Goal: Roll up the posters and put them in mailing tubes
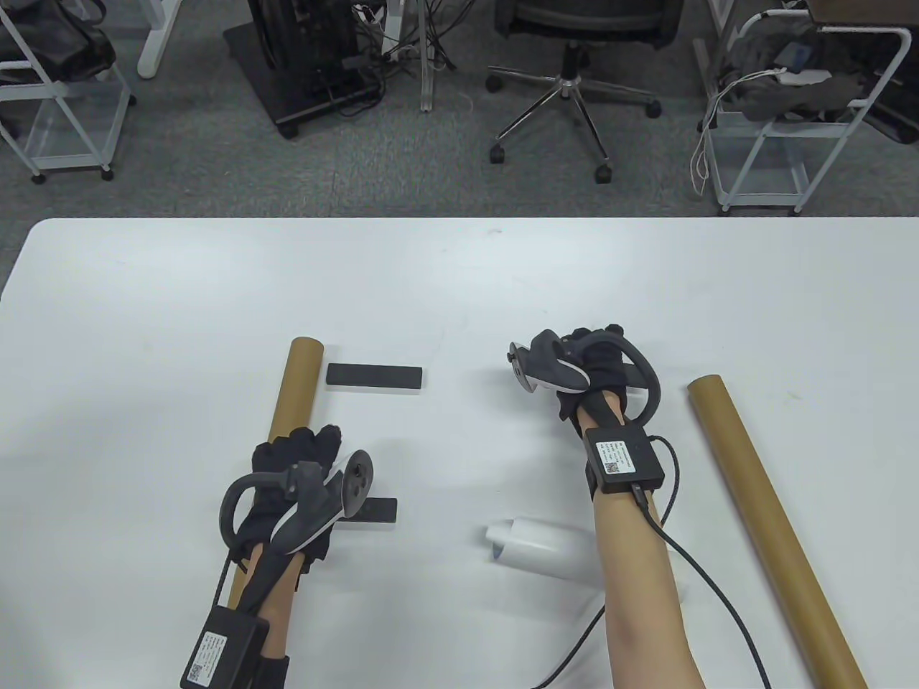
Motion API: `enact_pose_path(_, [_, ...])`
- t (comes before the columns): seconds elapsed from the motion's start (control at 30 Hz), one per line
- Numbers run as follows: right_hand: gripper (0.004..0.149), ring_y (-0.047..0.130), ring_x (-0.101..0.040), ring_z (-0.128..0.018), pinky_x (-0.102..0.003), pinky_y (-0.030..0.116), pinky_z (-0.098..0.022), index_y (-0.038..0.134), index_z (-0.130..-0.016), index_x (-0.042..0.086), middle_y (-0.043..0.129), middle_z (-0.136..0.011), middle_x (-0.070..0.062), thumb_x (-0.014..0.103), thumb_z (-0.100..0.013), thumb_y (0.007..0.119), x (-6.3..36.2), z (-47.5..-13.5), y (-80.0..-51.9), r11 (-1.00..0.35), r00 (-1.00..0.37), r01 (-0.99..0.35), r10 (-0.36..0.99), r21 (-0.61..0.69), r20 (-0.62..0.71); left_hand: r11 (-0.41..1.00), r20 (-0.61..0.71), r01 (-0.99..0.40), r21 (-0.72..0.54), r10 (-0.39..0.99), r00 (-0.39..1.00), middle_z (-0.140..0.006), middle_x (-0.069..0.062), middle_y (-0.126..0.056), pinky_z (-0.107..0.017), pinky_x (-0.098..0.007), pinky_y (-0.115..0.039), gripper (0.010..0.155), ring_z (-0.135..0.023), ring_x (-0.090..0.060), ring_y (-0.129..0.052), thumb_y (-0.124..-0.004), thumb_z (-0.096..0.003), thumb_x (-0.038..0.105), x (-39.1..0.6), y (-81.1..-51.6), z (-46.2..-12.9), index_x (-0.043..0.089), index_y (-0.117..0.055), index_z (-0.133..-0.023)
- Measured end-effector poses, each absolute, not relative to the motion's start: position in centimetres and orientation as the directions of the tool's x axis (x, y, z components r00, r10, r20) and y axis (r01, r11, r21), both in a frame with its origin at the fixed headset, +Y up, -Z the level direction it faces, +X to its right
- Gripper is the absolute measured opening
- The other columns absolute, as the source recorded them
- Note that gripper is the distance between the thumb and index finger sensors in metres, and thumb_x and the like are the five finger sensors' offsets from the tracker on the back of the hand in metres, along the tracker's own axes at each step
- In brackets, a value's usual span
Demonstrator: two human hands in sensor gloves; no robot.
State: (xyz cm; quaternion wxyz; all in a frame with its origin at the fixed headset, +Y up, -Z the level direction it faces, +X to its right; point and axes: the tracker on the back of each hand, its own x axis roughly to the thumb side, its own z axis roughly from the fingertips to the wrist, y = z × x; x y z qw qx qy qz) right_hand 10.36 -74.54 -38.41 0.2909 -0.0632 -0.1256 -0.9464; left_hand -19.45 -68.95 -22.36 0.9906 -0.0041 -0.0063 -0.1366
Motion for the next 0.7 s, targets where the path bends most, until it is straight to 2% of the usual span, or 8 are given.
enact_pose_path(0.13, [0.062, 0.080, -0.032, -0.091, -0.061, 0.056, -0.074, 0.055, -0.100, 0.015, 0.070, -0.099, -0.008, 0.028, -0.042, 0.072, 10.5, -38.3, -75.7, -0.822, -0.844, 0.532, -0.495, 0.203, 0.207, 0.962, 0.014, 0.272, -0.010, -0.272, 0.962, -0.097, 0.000, -0.084, -0.076, -0.055, -0.072, 0.062, -0.082, -0.025, -0.092, -0.073, -0.0474, 0.049, -19.4, -69.0, -22.4, 0.029, -0.069, -0.106])
enact_pose_path(0.2, [0.062, 0.078, -0.032, -0.094, -0.060, 0.056, -0.074, 0.054, -0.100, 0.017, 0.068, -0.102, -0.007, 0.032, -0.043, 0.073, 10.8, -38.1, -75.0, -0.818, -0.844, 0.533, -0.498, 0.217, 0.197, 0.962, 0.015, 0.272, -0.012, -0.272, 0.962, -0.098, 0.001, -0.084, -0.076, -0.055, -0.072, 0.062, -0.083, -0.025, -0.092, -0.073, -0.0474, 0.049, -19.4, -69.0, -22.4, 0.029, -0.068, -0.106])
enact_pose_path(0.37, [0.067, 0.073, -0.039, -0.098, -0.064, 0.056, -0.074, 0.051, -0.104, 0.015, 0.063, -0.108, -0.011, 0.034, -0.044, 0.073, 12.0, -37.4, -71.7, -0.882, -0.904, 0.425, -0.403, 0.204, 0.140, 0.965, 0.015, 0.263, -0.011, -0.262, 0.965, -0.098, 0.000, -0.084, -0.076, -0.055, -0.071, 0.062, -0.083, -0.025, -0.092, -0.073, -0.0476, 0.049, -19.4, -69.0, -22.3, 0.028, -0.069, -0.106])
enact_pose_path(0.5, [0.061, 0.075, -0.041, -0.096, -0.065, 0.057, -0.073, 0.056, -0.103, 0.015, 0.067, -0.106, -0.012, 0.036, -0.047, 0.070, 12.6, -35.7, -68.7, -0.920, -0.939, 0.339, -0.318, 0.196, 0.131, 0.964, 0.020, 0.267, -0.006, -0.267, 0.964, -0.098, 0.000, -0.084, -0.076, -0.055, -0.071, 0.062, -0.083, -0.025, -0.092, -0.073, -0.0475, 0.050, -19.3, -69.0, -22.3, 0.029, -0.069, -0.106])
enact_pose_path(0.6, [0.054, 0.082, -0.039, -0.090, -0.064, 0.060, -0.072, 0.063, -0.099, 0.016, 0.075, -0.100, -0.011, 0.037, -0.049, 0.067, 12.7, -32.9, -66.3, -0.944, -0.964, 0.245, -0.214, 0.220, 0.156, 0.965, 0.022, 0.262, -0.005, -0.261, 0.965, -0.098, 0.000, -0.083, -0.076, -0.055, -0.071, 0.062, -0.083, -0.025, -0.092, -0.073, -0.0476, 0.049, -19.4, -69.1, -22.3, 0.029, -0.068, -0.106])
enact_pose_path(0.7, [0.053, 0.082, -0.039, -0.090, -0.065, 0.060, -0.071, 0.064, -0.100, 0.016, 0.075, -0.101, -0.011, 0.037, -0.051, 0.066, 12.7, -30.0, -64.9, -0.954, -0.979, 0.162, -0.124, 0.252, 0.161, 0.965, 0.024, 0.264, -0.007, -0.264, 0.964, -0.098, 0.000, -0.083, -0.077, -0.055, -0.071, 0.062, -0.083, -0.025, -0.092, -0.072, -0.0476, 0.050, -19.4, -69.1, -22.2, 0.028, -0.069, -0.106])
